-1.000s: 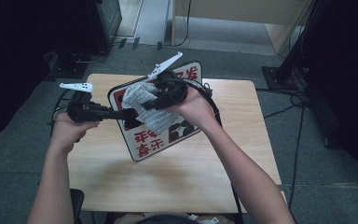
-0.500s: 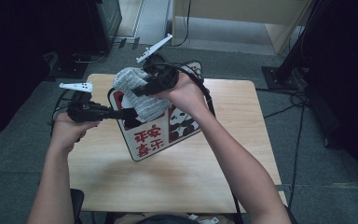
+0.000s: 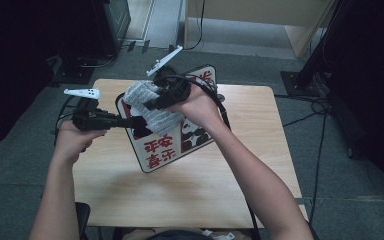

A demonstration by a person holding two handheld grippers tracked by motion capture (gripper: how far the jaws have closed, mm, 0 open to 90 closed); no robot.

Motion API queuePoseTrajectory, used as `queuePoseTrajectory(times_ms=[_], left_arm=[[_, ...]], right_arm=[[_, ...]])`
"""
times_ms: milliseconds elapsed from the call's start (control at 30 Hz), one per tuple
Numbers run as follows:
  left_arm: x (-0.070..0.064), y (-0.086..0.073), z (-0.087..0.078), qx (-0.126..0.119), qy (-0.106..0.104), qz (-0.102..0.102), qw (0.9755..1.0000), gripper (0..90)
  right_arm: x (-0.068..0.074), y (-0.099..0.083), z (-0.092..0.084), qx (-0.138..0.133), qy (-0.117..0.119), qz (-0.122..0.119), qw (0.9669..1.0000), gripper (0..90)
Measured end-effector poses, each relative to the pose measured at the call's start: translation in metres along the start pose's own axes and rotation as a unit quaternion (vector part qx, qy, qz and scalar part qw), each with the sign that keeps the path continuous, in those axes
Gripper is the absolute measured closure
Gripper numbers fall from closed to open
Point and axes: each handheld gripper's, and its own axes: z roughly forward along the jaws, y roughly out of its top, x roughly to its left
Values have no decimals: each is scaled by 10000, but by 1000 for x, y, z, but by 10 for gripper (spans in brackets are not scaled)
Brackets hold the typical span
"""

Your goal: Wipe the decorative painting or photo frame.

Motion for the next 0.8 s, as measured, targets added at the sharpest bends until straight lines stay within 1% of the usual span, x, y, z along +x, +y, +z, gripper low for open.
queuePoseTrajectory(times_ms=[167, 233, 333, 667, 800], left_arm=[[0, 0, 0, -2, -6, 15, 10000, 771], [0, 0, 0, -5, -10, 9, 10000, 771], [0, 0, 0, -6, -4, 4, 10000, 770], [0, 0, 0, 5, -9, -6, 10000, 770], [0, 0, 0, 10, -10, -26, 10000, 769]], right_arm=[[1, -6, 5, 17, 12, 1, 10000, 679], [2, -9, 8, 58, 10, -30, 10000, 679], [2, -13, 11, 106, 36, -6, 9999, 679], [1, -26, 20, 118, 136, 24, 9998, 679], [2, -30, 22, 122, 123, 30, 9998, 680]])
